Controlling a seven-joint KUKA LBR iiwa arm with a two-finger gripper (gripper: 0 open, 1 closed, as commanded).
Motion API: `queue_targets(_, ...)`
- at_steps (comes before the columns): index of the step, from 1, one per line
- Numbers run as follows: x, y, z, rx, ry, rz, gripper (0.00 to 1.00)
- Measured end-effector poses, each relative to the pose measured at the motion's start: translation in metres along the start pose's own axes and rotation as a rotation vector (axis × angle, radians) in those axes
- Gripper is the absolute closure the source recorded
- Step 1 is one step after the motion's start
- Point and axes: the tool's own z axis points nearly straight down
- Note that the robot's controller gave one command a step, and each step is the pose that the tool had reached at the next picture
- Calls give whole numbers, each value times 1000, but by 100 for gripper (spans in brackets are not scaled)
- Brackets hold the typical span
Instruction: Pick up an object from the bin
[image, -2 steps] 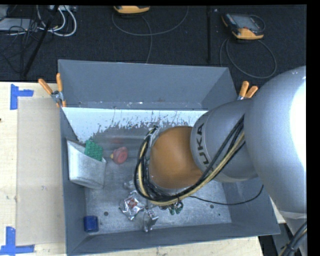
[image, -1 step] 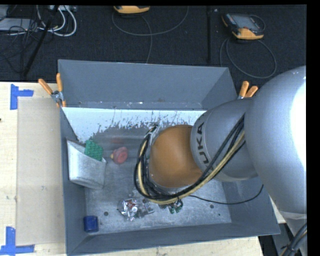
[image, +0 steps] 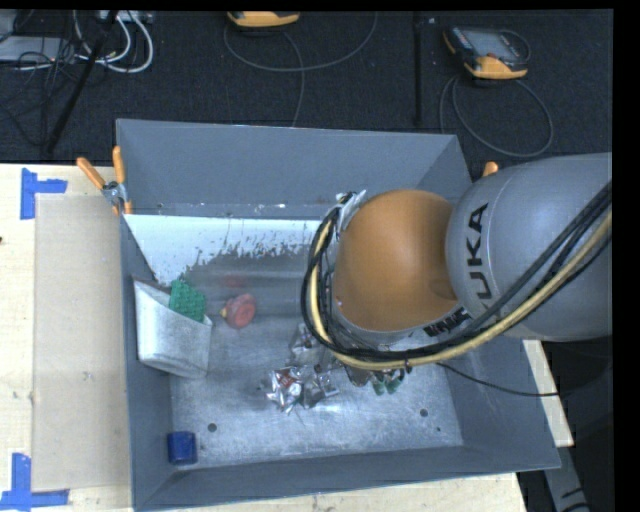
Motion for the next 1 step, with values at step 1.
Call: queue_targets(1, -5, 1, -86, 0, -2, -44, 100)
